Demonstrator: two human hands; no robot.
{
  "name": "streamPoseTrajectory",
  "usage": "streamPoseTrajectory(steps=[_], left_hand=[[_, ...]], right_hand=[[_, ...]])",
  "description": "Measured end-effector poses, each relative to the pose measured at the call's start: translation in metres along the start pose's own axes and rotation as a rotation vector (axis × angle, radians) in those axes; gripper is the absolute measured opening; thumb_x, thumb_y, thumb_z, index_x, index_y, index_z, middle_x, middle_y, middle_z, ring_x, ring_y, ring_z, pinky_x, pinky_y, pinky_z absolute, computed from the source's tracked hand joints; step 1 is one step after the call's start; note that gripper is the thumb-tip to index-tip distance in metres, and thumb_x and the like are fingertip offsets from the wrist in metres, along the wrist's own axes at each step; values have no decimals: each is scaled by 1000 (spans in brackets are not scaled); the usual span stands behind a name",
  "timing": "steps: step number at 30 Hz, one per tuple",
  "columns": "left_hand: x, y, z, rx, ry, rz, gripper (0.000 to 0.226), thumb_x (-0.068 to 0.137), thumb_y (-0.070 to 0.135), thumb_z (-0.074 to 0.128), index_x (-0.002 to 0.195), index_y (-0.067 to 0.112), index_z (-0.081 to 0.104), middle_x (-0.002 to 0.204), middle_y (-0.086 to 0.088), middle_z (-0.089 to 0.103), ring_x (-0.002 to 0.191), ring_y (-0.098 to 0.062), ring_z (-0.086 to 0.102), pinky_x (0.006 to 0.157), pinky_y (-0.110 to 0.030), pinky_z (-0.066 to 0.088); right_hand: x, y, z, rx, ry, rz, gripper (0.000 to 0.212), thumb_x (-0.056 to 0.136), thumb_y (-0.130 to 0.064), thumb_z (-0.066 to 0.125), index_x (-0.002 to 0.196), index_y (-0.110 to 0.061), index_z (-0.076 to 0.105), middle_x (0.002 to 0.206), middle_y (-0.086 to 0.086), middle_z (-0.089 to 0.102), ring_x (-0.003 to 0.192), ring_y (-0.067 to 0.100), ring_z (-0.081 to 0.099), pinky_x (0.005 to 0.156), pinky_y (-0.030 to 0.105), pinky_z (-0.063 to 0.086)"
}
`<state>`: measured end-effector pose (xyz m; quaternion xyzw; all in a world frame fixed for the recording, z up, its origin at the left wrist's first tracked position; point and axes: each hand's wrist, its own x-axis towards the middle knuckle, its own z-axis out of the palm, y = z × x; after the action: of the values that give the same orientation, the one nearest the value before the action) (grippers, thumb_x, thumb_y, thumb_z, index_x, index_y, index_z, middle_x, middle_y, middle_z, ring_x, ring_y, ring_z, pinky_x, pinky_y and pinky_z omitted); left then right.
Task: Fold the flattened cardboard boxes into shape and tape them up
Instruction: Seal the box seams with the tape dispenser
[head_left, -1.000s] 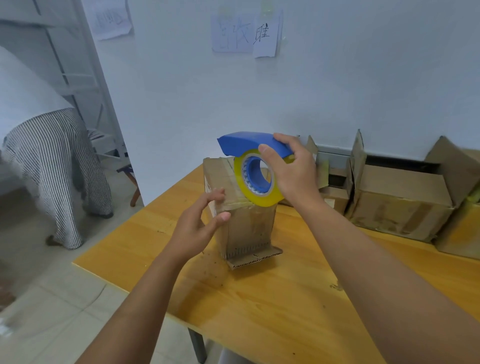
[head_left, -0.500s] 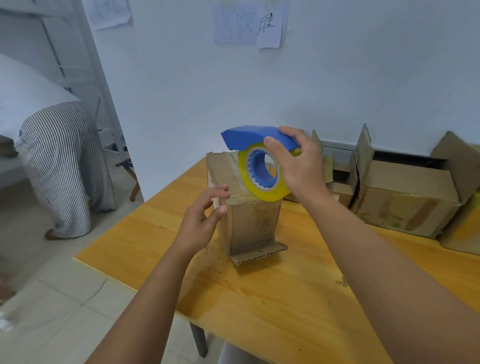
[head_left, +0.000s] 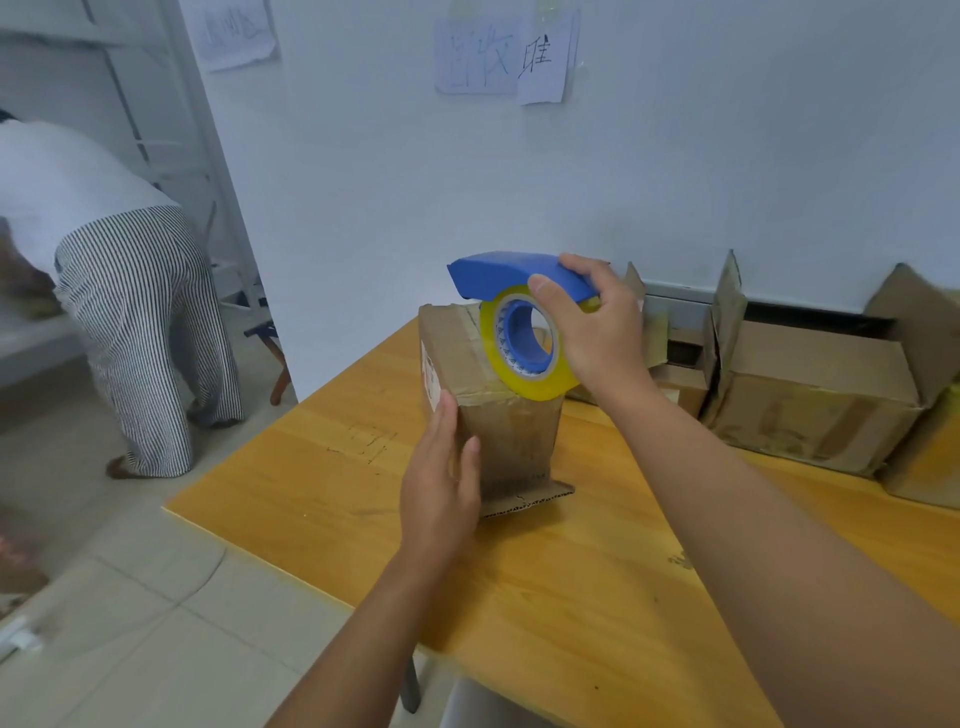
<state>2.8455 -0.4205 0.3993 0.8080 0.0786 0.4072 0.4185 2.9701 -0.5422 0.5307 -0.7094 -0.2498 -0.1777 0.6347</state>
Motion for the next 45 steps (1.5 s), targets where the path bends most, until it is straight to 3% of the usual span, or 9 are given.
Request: streamPoseTrajectory(steps=[4,8,12,18,23,29,33,37,45], left_hand=[[-6,5,10,-53,0,-54,62,101,23,52,156,23,24,161,13,23,147,0,21,116,-27,30],[-10,8,13,-12,18,-52,67,95,30,49,157,19,25,161,14,13,141,12,17,96,4,25],[-11,3,16,76,-19,-52,67,94,21,48,156,12,26,162,6,18,135,12,20,83,9,28],[-1,6,10,39,38,-54,56,99,33,55,150,19,37,157,12,23,129,3,39,83,2,35],[3,10,15,36,70,-91,54,101,41,49,150,21,41,153,15,30,135,-6,41,98,-26,47],[8,9,5,-72,165,-100,38,101,39,48,139,33,48,139,13,45,113,13,50,90,-36,56],[20,14,1,217,87,100,40,99,41,55,139,41,50,147,5,40,107,-8,56,69,-30,55],[28,8,3,514,131,266,23,92,34,69,112,23,70,137,-10,54,117,-32,51,89,-44,44],[49,15,4,666,11,407,15,91,22,69,106,19,68,109,-4,63,105,-29,55,94,-39,29]], right_hand=[[1,1,2,23,4,-7,38,88,-45,72,121,-29,61,110,-26,56,95,-24,51,75,-1,42],[0,5,2,31,12,-9,38,88,-44,73,120,-29,62,111,-23,57,95,-24,51,75,-2,41],[0,7,1,18,15,-4,42,88,-45,73,124,-27,63,115,-15,60,95,-24,52,75,-2,41],[-1,5,3,-34,26,-11,41,88,-48,72,123,-30,62,112,-19,58,94,-22,52,73,-1,41],[-1,3,4,-24,49,-11,43,88,-48,72,124,-27,63,106,-29,54,93,-26,49,71,-4,38],[-1,2,3,-2,13,20,41,88,-49,72,123,-31,61,107,-30,54,95,-19,53,72,-1,41],[-1,1,4,1,7,25,36,88,-49,72,118,-36,59,108,-31,54,95,-22,52,72,-1,41],[-1,0,5,5,8,14,35,87,-50,72,116,-37,57,108,-30,54,94,-25,50,71,-3,40],[-6,-8,-6,35,56,3,35,88,-46,73,118,-36,59,115,-20,58,101,-12,55,74,1,42]])
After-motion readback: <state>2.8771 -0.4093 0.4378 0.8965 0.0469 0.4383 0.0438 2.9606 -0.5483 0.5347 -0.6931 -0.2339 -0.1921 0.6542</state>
